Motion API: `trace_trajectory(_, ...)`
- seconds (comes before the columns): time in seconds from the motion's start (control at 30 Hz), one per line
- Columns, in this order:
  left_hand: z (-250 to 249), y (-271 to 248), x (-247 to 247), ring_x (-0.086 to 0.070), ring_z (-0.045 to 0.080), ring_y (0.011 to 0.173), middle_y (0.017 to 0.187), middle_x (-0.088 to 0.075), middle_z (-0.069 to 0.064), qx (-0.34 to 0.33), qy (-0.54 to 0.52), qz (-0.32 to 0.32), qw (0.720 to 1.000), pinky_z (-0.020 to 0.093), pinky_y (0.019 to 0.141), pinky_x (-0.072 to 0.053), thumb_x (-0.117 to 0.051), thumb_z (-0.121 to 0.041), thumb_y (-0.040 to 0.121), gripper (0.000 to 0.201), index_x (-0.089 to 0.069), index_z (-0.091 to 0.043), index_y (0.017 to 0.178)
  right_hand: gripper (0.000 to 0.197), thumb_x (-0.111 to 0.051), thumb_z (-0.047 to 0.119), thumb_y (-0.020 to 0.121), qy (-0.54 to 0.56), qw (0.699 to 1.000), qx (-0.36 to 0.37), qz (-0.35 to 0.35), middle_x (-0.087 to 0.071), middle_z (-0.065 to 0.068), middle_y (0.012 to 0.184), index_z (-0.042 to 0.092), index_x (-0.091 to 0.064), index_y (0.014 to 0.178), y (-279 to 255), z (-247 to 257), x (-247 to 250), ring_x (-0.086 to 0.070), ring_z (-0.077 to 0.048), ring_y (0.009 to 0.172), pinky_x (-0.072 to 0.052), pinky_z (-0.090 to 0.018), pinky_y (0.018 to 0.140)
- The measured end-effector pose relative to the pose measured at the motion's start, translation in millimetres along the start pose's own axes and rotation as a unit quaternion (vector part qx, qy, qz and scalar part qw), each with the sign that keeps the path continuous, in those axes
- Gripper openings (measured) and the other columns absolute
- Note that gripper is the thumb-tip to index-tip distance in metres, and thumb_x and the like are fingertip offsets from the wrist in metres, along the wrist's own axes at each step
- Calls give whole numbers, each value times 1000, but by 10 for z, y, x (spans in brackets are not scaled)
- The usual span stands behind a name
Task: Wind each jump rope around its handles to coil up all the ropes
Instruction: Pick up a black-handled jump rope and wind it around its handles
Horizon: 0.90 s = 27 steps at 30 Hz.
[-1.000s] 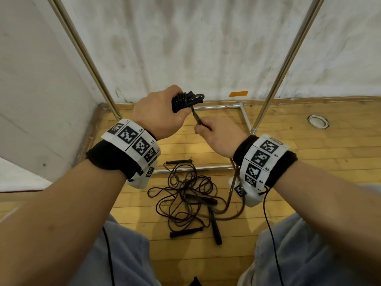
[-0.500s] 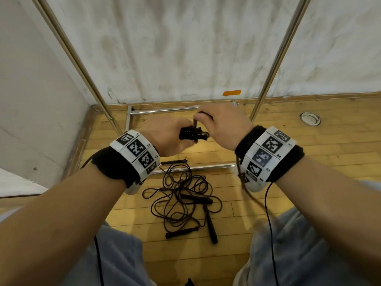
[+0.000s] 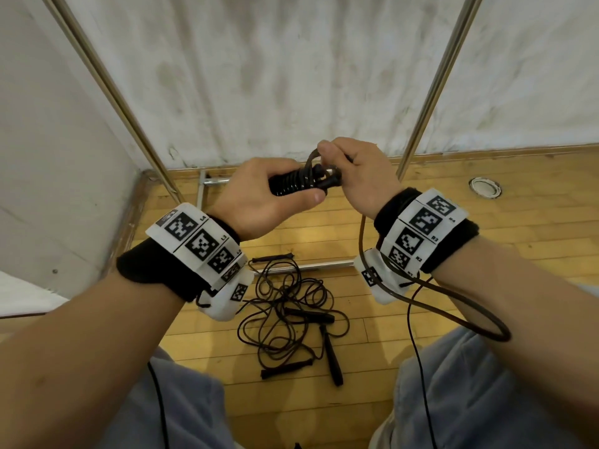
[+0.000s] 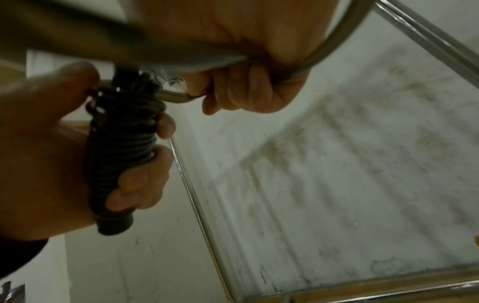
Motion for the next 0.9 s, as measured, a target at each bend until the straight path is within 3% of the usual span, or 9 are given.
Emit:
trace_trajectory(0.07, -65, -9, 43, -58, 14, 53, 61, -61, 1, -13, -44, -13, 999, 30, 50, -48, -68, -41, 74, 26, -69, -17, 82, 36, -40, 35, 99, 40, 999, -12, -6, -45, 5, 61, 19, -52, 69, -5, 1, -44, -41, -6, 57, -35, -22, 59)
trace_trajectory(0.13, -83, 3, 81, -57, 9, 52, 57, -61, -6, -17, -69, -40, 997, 23, 48, -47, -67, -33, 78, 14, -66, -19, 81, 36, -36, 33, 100, 51, 998, -24, -8, -45, 7, 60, 23, -53, 70, -26, 0, -101, -40, -1, 51, -34, -15, 53)
trace_trajectory(0.3, 14, 60, 153, -60, 18, 59, 70, -66, 7, 9, -64, -114, 991, 45, 57, -55, -71, -37, 81, 20, -66, -20, 90, 37, -32, 32, 101, 79, 994, -72, 21, -43, 6, 58, 22, -47, 69, -92, -30, -294, -36, -1, 44, -32, -22, 48)
trace_trajectory(0.37, 47, 72, 137, -61, 17, 61, 69, -67, 0, 20, -62, -122, 990, 46, 60, -55, -72, -34, 83, 13, -65, -25, 88, 36, -31, 31, 101, 76, 993, -85, 33, -42, 6, 59, 22, -48, 70, -104, -33, -327, -36, -5, 47, -33, -26, 52)
trace_trajectory(0.47, 60, 76, 115, -57, 5, 53, 59, -64, -14, 26, -71, -123, 990, 30, 49, -52, -70, -30, 85, 9, -62, -27, 87, 37, -30, 31, 101, 79, 991, -95, 45, -42, 7, 58, 22, -50, 72, -123, -25, -350, -37, -5, 48, -31, -26, 54)
trace_trajectory(0.53, 53, 77, 108, -57, 2, 49, 57, -65, -11, 28, -97, -126, 987, 17, 43, -44, -68, -27, 87, 7, -62, -24, 87, 36, -30, 30, 102, 80, 991, -89, 53, -42, 8, 58, 21, -52, 74, -139, 1, -371, -39, -2, 44, -31, -24, 51)
trace_trajectory(0.6, 44, 75, 103, -60, 4, 50, 64, -66, -5, 38, -125, -128, 983, 15, 45, -44, -67, -27, 88, 6, -63, -22, 89, 34, -31, 28, 102, 82, 991, -83, 59, -41, 9, 57, 22, -51, 74, -151, 24, -386, -39, 1, 39, -30, -23, 49)
trace_trajectory(0.77, 66, 95, 62, -65, 13, 63, 75, -68, -2, 84, -162, -67, 981, 23, 47, -49, -62, -31, 91, 16, -61, -19, 100, 34, -29, 28, 102, 86, 990, -86, 77, -41, 8, 59, 25, -47, 73, -183, 20, -426, -36, -1, 40, -29, -22, 47)
trace_trajectory(0.9, 99, 96, 61, -65, 11, 66, 82, -67, 1, 97, -174, -1, 980, 24, 58, -53, -60, -17, 93, 14, -59, -18, 106, 32, -31, 25, 101, 85, 989, -93, 79, -42, 7, 60, 24, -48, 74, -184, 25, -416, -36, 0, 40, -30, -17, 44)
Point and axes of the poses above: each hand's wrist, its own y-axis towards the middle knuckle, its own x-axis out of the back of the hand, z = x × y, the point moved 6 cm from there along y, towards the middle knuckle
